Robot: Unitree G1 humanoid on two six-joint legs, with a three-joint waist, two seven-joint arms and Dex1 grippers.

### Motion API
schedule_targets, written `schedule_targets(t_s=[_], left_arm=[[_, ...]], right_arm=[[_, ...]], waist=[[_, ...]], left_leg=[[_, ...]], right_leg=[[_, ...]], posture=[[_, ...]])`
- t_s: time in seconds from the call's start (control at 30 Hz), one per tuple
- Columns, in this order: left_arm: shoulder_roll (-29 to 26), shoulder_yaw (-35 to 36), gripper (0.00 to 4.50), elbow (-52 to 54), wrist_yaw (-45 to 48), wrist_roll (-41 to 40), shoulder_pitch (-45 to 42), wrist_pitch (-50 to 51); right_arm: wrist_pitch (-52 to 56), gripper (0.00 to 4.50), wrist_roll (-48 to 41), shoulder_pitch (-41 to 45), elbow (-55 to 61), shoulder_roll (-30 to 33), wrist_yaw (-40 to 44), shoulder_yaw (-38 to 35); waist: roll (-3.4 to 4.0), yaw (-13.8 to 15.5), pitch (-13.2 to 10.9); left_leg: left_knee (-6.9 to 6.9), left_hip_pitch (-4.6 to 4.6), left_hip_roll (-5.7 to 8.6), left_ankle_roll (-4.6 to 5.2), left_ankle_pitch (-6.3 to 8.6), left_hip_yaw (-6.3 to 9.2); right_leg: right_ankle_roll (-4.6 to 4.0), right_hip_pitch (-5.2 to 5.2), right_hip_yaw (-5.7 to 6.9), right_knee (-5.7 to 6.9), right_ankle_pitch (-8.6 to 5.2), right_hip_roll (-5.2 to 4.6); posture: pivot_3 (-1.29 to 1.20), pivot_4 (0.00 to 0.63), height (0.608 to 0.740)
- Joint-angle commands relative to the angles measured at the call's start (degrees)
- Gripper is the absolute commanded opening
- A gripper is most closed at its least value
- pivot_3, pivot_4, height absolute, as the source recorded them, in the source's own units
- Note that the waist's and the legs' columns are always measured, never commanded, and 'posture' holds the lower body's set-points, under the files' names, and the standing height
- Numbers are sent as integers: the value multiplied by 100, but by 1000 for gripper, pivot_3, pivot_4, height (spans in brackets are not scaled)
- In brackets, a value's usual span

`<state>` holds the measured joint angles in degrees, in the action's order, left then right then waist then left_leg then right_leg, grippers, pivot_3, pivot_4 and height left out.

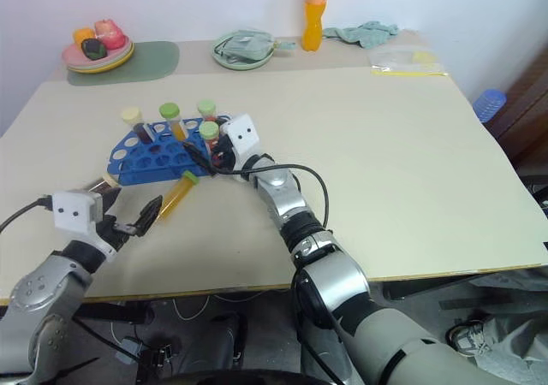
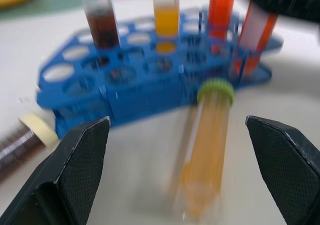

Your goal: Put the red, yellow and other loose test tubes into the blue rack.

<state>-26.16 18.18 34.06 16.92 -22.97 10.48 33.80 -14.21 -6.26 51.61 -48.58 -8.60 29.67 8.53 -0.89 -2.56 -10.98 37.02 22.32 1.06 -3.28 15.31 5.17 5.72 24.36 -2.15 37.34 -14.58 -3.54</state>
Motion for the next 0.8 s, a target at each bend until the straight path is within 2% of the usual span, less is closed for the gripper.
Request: schedule_targets(t_s=[0.03,0.17,0.27,0.3,0.37,0.43,0.6,0.7,0.8], left_arm=[[-605,-202,4500,571,-412,200,-701,1257],[-1605,-574,4500,696,-306,-82,-2051,3245],[-2201,-1134,4500,375,118,-589,-3313,5298],[-2409,-1481,4500,206,223,-657,-3667,5676],[-2784,-2188,4500,-201,451,-857,-4214,5864],[-2864,-2509,4500,-693,704,-1206,-4615,5870],[-2922,-3355,4500,-1568,914,-1556,-5496,5870],[-2775,-3853,3666,-2146,818,-1323,-5861,5870],[-2604,-4085,2212,-2516,810,-1238,-6047,5870]], right_arm=[[121,4473,21,-516,1068,44,281,182],[963,4473,-80,-1014,2349,715,761,262],[1555,4473,-215,-1282,3090,1242,1220,296],[1774,4473,-292,-1368,3371,1491,1490,336],[2018,4473,-406,-1530,3897,1984,2030,442],[2285,4473,-568,-1661,4362,2321,2372,478],[2663,4473,-739,-1960,5099,2567,2491,525],[2741,4500,-706,-2149,5348,2564,2420,602],[2784,4500,-667,-2245,5472,2538,2326,665]], waist=[[-3,22,2],[-4,-3,2],[-2,-9,1],[-2,-22,0],[-5,-66,-2],[-1,-99,-4],[-5,-137,-7],[-5,-125,-6],[-6,-104,-7]], left_leg=[[2,1,1,0,0,4],[7,1,4,0,0,3],[5,0,6,0,0,2],[4,-1,5,0,0,3],[2,-2,2,0,0,3],[-4,-4,2,0,0,1],[-1,-1,1,0,0,2],[1,-1,2,-1,0,0],[4,1,4,-1,-1,-4]], right_leg=[[1,-2,1,2,0,0],[3,-3,-1,6,1,1],[6,-3,-2,6,0,1],[7,-3,-2,5,-1,4],[9,-3,-3,7,-2,11],[12,-3,-9,6,-5,11],[12,1,-12,7,-5,12],[12,2,-14,7,-6,10],[13,2,-16,6,-6,8]], posture=[[0,150,740],[0,150,740],[0,150,740],[0,150,740],[0,150,740],[0,150,740],[0,150,740],[0,150,740],[0,150,740]])
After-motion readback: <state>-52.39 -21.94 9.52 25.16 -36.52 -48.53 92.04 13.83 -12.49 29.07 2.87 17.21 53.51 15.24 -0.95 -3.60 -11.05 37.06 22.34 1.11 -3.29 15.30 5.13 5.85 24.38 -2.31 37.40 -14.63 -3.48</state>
